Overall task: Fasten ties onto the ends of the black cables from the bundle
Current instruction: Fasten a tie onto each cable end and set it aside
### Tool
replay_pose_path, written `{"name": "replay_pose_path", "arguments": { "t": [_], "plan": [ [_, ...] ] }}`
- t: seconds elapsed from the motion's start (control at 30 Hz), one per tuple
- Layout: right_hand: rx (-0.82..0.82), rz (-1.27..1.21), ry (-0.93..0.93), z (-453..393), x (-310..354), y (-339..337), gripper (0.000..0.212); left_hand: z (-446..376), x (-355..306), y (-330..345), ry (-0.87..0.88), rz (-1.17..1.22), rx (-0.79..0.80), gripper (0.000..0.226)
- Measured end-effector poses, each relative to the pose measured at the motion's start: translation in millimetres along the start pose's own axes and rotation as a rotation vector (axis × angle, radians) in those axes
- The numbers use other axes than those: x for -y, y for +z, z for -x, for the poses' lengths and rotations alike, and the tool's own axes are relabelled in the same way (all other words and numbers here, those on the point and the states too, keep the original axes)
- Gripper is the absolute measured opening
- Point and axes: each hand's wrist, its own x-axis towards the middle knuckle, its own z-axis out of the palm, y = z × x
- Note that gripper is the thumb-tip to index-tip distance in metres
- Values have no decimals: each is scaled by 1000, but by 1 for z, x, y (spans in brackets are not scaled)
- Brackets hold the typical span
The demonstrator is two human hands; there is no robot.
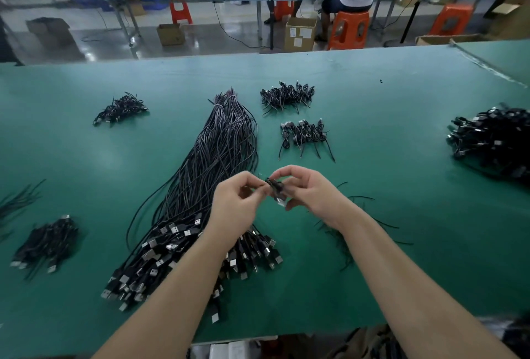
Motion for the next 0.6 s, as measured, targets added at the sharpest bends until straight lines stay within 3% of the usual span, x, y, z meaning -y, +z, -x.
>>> {"name": "replay_pose_path", "arguments": {
  "t": [0.13, 0.27, 0.37, 0.43, 0.6],
  "plan": [
    [-71, 244, -90, 0, -2, 2, 25, -3, 1, -7, -268, 342, 32, 22],
    [-103, 230, -99, -3, -1, 4, 12, 0, 4, -4, -291, 407, 64, 30],
    [-81, 251, -99, -3, -1, 3, 14, 1, 6, -1, -242, 301, 66, 20],
    [-91, 275, -46, -4, -1, 3, 16, 2, 8, 1, -124, 102, 50, 18],
    [-84, 65, 135, -6, -1, 4, 13, 6, 9, 3, 488, -592, -31, 16]
  ]
}}
